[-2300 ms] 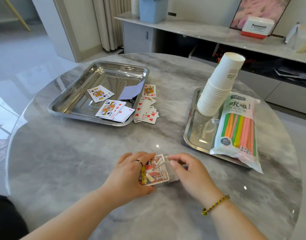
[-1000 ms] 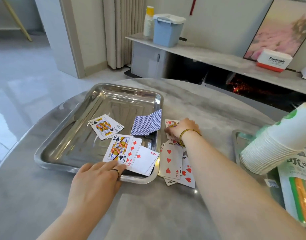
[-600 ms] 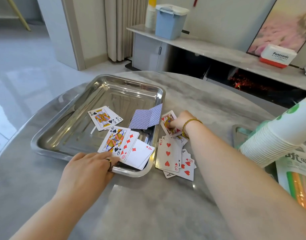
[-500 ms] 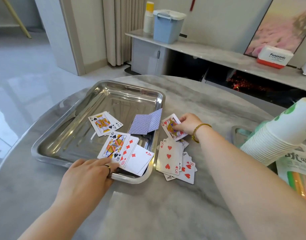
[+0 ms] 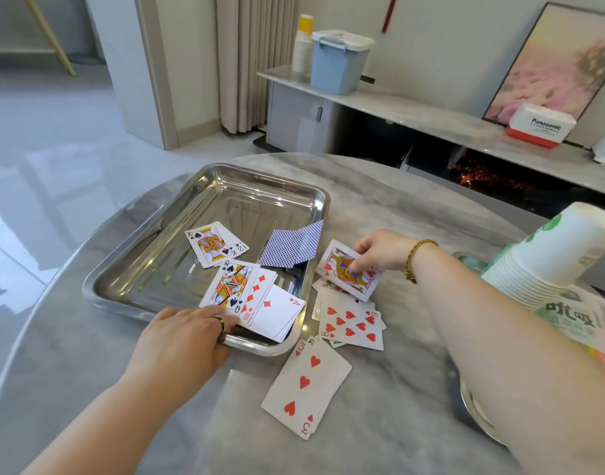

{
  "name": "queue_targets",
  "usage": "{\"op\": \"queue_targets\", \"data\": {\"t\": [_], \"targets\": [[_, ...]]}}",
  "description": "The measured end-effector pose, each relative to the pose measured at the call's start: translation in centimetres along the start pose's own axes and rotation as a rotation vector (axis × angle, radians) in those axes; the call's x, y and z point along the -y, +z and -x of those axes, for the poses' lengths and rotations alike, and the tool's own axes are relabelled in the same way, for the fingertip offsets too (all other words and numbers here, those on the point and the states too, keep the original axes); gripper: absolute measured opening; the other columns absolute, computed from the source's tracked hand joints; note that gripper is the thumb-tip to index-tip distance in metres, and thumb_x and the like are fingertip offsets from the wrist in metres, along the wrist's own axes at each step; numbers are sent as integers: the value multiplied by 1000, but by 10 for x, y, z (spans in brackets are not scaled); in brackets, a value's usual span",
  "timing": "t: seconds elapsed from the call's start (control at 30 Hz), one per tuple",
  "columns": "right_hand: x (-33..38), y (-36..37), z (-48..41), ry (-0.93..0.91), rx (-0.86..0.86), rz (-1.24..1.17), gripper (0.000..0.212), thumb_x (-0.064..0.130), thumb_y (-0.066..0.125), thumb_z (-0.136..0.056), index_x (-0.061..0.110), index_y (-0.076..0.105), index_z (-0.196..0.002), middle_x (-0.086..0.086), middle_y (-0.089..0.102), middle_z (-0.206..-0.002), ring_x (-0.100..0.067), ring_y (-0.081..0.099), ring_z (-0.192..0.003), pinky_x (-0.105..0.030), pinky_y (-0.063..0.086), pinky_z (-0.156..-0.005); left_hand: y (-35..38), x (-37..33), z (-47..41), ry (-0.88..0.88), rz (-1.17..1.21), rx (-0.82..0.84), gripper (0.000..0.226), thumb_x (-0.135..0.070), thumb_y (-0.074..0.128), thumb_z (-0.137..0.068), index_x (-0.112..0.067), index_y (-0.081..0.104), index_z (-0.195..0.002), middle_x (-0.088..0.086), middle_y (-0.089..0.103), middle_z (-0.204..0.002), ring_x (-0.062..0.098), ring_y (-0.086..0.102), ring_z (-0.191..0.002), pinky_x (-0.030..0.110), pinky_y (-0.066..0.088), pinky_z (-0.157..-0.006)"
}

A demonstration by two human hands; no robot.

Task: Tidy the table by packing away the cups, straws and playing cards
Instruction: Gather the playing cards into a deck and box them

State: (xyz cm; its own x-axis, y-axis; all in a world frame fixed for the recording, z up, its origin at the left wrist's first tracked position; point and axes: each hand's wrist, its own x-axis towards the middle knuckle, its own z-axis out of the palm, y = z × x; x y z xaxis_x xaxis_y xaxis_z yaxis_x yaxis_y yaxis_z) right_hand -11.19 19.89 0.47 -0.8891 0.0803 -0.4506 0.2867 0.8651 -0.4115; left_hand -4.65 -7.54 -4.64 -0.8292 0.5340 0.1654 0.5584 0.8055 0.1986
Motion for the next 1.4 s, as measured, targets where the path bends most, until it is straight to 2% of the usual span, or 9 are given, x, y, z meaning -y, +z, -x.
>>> {"op": "queue_targets", "data": {"t": [0.13, 0.27, 0.37, 0.53, 0.67, 0.9, 1.0, 1.13, 1.4], "targets": [[-5, 8, 5, 44, 172, 183, 12, 25, 68, -76, 20, 59, -83, -7, 61, -117, -17, 54, -98, -37, 43, -99, 7, 3, 2, -50, -65, 101, 51, -51, 47, -80, -45, 35, -129, -26, 39, -136, 0, 42, -122, 19, 28, -95], [0, 35, 1, -75, 55, 482, 82, 41, 72, -67, 23, 30, -135, -3, 31, -141, -24, 27, -130, -41, 30, -105, 6, 2, -1, -139, -66, 174, 67, -66, 44, -76, -41, 25, -135, -19, 26, -146, 4, 31, -131, 22, 20, -105], [8, 36, -1, -90, 86, 528, 98, 45, 74, -64, 24, 17, -140, -2, 26, -145, -24, 25, -132, -43, 29, -107, 4, -2, -1, -147, -105, 95, 73, -70, 44, -73, -37, 28, -136, -15, 26, -145, 8, 25, -134, 25, 11, -110], [20, 35, 3, 74, 136, 584, 84, 52, 74, -60, 24, 31, -127, -5, 43, -116, -22, 38, -101, -38, 41, -79, -6, -23, -4, -121, -12, -33, 46, -65, 49, -73, -38, 48, -111, -21, 45, -112, 4, 38, -117, 18, 17, -91], [7, 42, 16, 79, 146, 504, 45, 56, 66, -67, 16, 45, -65, 2, 46, -71, -17, 39, -81, -33, 44, -76, -5, -47, 0, -117, 41, 121, 32, -63, 42, -80, -32, 48, -86, -16, 43, -79, 7, 44, -83, 16, 28, -56], [-12, 76, 51, 124, 10, 178, 49, 44, 72, -68, 18, 32, -61, -8, 47, -91, -23, 45, -80, -26, 31, -51, 29, -80, 20, -171, -5, 205, 56, -57, 45, -83, -21, 39, -126, -6, 42, -124, 14, 37, -116, 24, 40, -86], [-13, 85, 65, 139, -46, 68, 41, 38, 74, -68, 11, 49, -84, -12, 57, -106, -28, 57, -93, -33, 45, -68, 31, -88, 24, -268, 40, 248, 67, -54, 52, -80, -19, 28, -131, -2, 38, -129, 18, 37, -119, 27, 40, -92], [-9, 90, 79, 199, -65, 0, 63, 30, 75, -69, 3, 45, -117, -14, 52, -122, -26, 57, -102, -35, 46, -85, 26, -88, 26, -419, 164, 347, 66, -48, 67, -72, -16, 34, -119, 2, 47, -121, 21, 47, -115, 28, 42, -86], [4, 96, 107, 167, 54, -78, 14, 12, 60, -82, 8, 56, -94, -16, 65, -110, -27, 64, -93, -31, 50, -80, 24, -84, 32, -469, 202, 401, 58, -48, 68, -69, -18, 42, -112, -1, 51, -115, 16, 54, -105, 25, 40, -75]]}}
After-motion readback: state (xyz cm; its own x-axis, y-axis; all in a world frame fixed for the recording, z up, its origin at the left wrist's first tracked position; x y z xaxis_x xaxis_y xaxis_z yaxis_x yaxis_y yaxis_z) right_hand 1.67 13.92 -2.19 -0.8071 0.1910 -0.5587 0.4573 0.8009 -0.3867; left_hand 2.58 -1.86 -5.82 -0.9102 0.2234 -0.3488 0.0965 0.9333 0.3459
